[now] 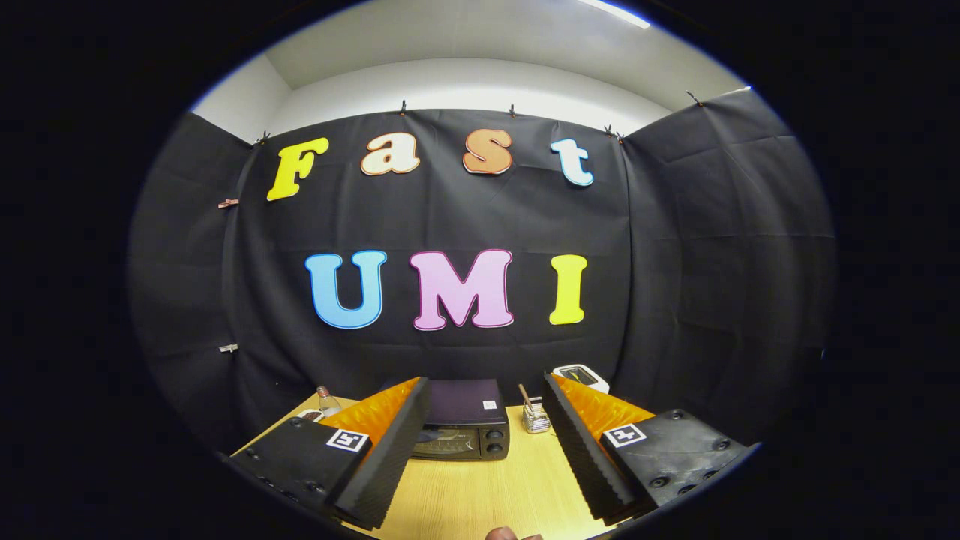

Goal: Open the toaster oven, put the food inside, and close the toaster oven door.

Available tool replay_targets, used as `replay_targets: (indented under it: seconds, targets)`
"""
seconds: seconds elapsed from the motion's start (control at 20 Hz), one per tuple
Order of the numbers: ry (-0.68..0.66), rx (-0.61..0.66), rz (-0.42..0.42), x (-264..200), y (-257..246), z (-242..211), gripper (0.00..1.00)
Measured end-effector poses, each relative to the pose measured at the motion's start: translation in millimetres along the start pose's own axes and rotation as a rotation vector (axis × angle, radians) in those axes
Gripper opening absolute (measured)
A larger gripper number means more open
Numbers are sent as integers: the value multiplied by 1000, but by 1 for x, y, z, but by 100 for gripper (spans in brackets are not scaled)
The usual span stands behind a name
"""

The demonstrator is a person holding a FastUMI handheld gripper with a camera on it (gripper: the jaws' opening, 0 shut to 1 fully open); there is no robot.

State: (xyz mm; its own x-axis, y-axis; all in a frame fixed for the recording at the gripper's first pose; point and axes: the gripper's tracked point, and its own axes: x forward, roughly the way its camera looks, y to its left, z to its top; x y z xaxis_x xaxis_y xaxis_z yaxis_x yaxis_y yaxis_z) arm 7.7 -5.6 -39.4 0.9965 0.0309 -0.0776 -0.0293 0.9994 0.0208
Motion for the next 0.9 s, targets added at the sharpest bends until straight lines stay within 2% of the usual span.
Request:
replay_targets:
  seconds: [0.9]
  targets:
    - [-15,-4,-6,30,-25,-10,97]
